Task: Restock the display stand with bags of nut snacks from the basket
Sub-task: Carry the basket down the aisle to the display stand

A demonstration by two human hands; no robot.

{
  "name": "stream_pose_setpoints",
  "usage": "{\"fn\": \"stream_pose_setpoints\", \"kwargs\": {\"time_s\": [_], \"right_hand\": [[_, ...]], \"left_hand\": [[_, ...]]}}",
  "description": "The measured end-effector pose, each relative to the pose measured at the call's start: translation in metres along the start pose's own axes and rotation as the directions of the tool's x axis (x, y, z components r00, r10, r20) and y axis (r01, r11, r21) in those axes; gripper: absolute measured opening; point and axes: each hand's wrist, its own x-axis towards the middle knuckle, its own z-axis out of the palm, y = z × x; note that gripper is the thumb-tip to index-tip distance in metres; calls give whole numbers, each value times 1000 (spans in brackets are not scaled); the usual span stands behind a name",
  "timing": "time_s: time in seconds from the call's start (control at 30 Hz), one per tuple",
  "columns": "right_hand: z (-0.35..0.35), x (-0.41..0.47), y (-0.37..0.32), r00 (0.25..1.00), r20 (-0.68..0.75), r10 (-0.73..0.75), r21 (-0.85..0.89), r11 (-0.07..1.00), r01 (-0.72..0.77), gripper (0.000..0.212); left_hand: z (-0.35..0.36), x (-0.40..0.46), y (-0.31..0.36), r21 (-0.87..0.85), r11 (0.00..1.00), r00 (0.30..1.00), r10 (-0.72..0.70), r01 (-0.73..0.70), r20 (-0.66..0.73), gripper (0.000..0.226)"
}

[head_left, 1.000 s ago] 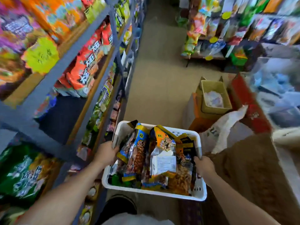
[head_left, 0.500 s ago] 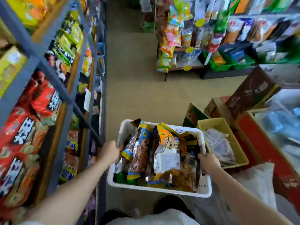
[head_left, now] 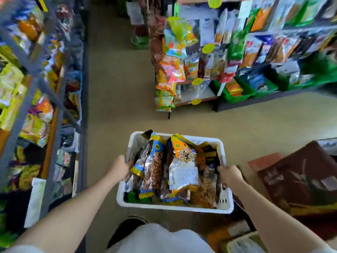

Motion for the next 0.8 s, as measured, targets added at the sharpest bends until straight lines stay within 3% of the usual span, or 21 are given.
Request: {"fn": "stream_pose_setpoints", "kwargs": {"time_s": [0.17, 0.37, 0.67, 0.8], "right_hand": [[-29, 104, -75, 996, -68, 65, 73, 996, -60, 36], [-45, 238, -128, 951, -104, 292, 205, 942, -267, 32], [-123, 378, -177, 839, -98, 535, 574, 720, -391, 24], [-173, 447, -175, 803, -98, 587, 614, 671, -416, 26]], "left_hand": [[-1, 136, 88, 23, 999, 999, 32, -33, 41, 24], [29, 312, 210, 161, 971, 965, 141, -179, 219, 25], [86, 504, 446, 332, 817, 841, 303, -472, 449, 35], [149, 547, 534, 384, 729, 787, 342, -567, 514, 34]]}}
